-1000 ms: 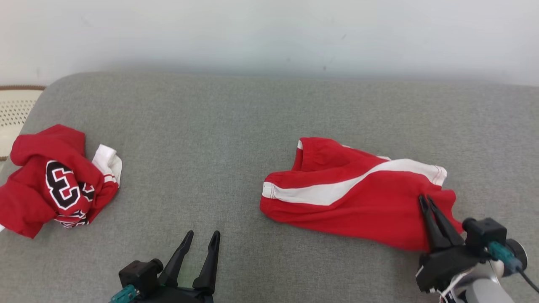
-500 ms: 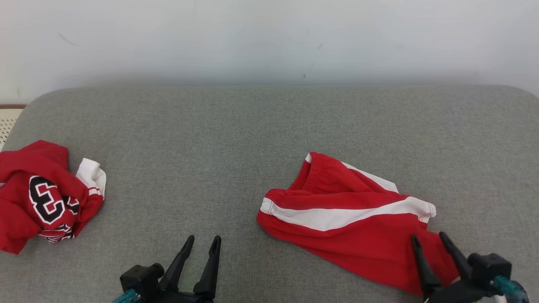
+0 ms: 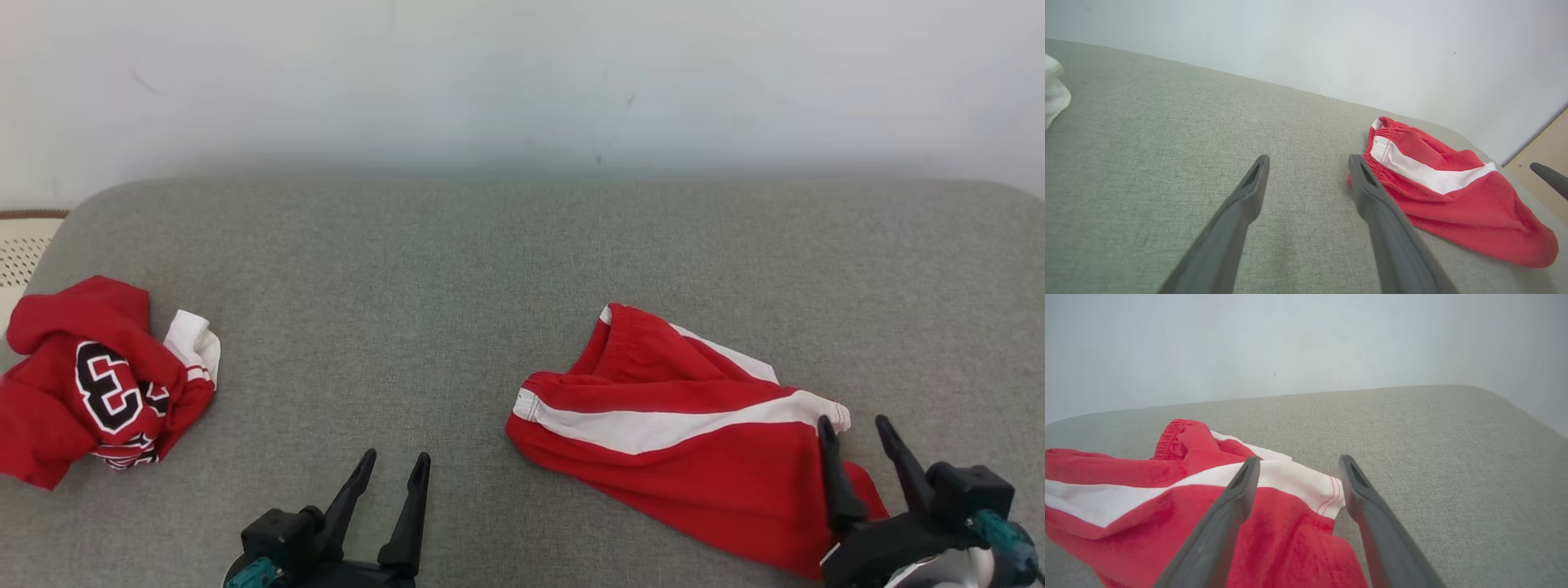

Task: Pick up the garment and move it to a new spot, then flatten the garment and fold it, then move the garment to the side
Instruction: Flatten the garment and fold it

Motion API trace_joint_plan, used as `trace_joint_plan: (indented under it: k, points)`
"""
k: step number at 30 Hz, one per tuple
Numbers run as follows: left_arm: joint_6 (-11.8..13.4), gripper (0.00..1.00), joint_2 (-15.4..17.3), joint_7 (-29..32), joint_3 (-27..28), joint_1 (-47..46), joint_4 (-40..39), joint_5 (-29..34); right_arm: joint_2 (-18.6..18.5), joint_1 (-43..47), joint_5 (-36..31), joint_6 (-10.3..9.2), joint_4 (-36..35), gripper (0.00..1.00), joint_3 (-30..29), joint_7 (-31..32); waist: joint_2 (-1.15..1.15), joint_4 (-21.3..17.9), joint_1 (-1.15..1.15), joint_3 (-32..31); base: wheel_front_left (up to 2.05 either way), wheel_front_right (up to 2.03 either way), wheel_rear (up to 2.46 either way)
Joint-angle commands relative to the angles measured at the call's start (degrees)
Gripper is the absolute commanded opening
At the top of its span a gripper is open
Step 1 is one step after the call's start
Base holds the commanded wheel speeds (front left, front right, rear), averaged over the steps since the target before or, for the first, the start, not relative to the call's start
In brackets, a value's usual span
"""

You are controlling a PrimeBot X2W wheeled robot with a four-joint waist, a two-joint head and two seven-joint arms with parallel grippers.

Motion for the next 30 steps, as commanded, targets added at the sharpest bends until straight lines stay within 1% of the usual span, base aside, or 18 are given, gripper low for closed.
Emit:
trace_joint_plan:
  k: [1,3,5,8,11,13,16,20,25,30]
  points:
    - [0.58,1.0,0.06,-0.09,0.51,0.84,-0.49,1.19,1.45,0.61,-0.55,-0.06,-0.07,1.0,-0.84,-0.01,0.0,0.13,-0.01,-1.24,0.0,0.0,0.0]
    - [1.71,1.0,0.05,-0.09,1.57,2.19,-1.2,3.28,2.8,1.59,-2.52,-0.06,-0.43,1.0,-2.28,-0.02,0.0,0.0,-0.01,-2.18,0.0,0.0,0.0]
    - [2.3,1.0,0.05,-0.09,2.48,2.72,-1.8,4.39,3.81,2.01,-3.48,-0.06,-0.52,1.0,-2.9,-0.02,0.0,-0.11,-0.01,-2.6,0.0,0.0,0.0]
    - [2.33,1.0,0.04,-0.09,3.0,3.67,-2.17,6.42,4.67,2.87,-4.49,-0.06,-0.65,1.0,-3.57,-0.01,0.0,-0.2,-0.01,-3.11,0.0,0.0,0.0]
    - [2.89,1.0,0.05,-0.09,3.51,4.7,-2.44,7.55,5.33,3.41,-5.3,-0.06,-0.78,1.0,-4.28,-0.02,0.0,-0.3,-0.01,-3.59,0.0,0.0,0.0]
    - [2.85,1.0,0.05,-0.09,3.71,5.09,-2.77,7.39,5.7,3.91,-5.63,-0.06,-0.83,1.0,-4.68,-0.01,0.0,-0.39,-0.01,-3.65,0.0,0.0,0.0]
    - [2.35,1.0,0.04,-0.09,3.27,5.18,-2.89,7.28,5.85,4.06,-5.65,-0.06,-0.93,1.0,-4.88,-0.01,0.0,-0.49,-0.01,-3.5,0.0,0.0,0.0]
    - [0.38,1.0,0.04,-0.09,1.45,2.99,-2.43,6.75,5.81,3.16,-5.84,-0.06,-1.24,1.0,-4.72,-0.02,0.0,-1.05,-0.01,-2.47,0.0,0.0,0.0]
    - [-2.06,1.0,0.05,-0.09,-1.78,-1.65,0.13,4.54,5.77,2.15,-5.9,-0.06,-1.59,1.0,-4.05,-0.01,0.0,-2.64,-0.01,-0.29,0.0,0.0,0.0]
    - [-3.01,1.0,0.06,-0.09,-5.19,-7.5,4.28,1.1,6.03,0.85,-5.84,-0.06,-1.92,1.0,-3.59,-0.01,0.0,-4.81,-0.01,2.31,0.0,0.0,0.0]
